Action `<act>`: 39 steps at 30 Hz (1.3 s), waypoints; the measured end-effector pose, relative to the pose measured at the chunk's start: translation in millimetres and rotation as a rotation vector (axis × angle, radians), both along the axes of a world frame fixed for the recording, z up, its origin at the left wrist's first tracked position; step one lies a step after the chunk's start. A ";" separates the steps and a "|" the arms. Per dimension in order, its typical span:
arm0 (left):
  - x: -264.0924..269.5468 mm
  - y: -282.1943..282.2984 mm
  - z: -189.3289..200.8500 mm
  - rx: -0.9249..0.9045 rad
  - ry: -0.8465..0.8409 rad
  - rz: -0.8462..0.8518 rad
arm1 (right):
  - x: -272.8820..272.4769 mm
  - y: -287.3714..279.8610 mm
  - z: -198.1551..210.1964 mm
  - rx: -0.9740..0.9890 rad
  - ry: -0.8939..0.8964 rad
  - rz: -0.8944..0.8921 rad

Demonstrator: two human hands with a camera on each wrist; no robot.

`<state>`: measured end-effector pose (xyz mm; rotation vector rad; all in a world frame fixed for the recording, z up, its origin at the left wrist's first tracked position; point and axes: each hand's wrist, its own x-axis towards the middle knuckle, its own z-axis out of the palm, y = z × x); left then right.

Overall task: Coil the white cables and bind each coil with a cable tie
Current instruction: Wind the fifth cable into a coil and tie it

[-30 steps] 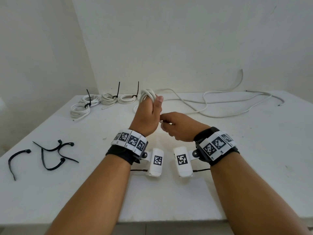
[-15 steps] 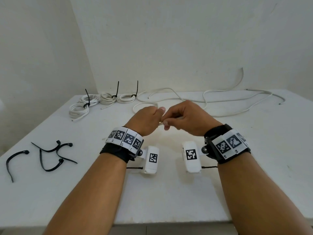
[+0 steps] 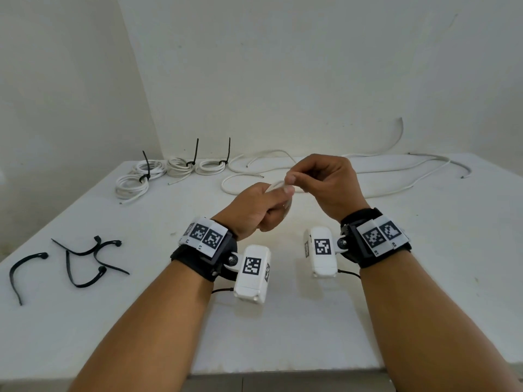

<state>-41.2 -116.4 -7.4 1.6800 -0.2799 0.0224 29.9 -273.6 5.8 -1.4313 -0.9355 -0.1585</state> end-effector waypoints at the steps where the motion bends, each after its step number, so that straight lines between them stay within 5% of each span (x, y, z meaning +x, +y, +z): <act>1: -0.3 -0.6 0.2 -0.058 0.011 -0.004 | 0.2 1.2 -1.4 -0.008 -0.013 -0.017; 8: -0.9 2.4 -0.2 -0.275 -0.013 -0.012 | 0.6 12.0 -8.4 -0.043 -0.254 -0.207; 18: -3.2 11.5 6.2 -0.411 0.022 -0.067 | -0.5 22.0 -16.8 -0.015 -0.059 -0.024; 28: -0.4 6.2 19.2 -0.249 0.163 0.280 | -5.1 33.6 -22.9 -0.037 -0.016 -0.219; 34: 5.0 13.5 18.7 -0.140 0.098 0.569 | -6.6 35.7 -22.8 -0.060 -0.056 -0.266; 39: 2.9 20.4 17.6 -0.246 0.110 0.562 | -8.5 41.1 -22.6 -0.093 -0.072 -0.270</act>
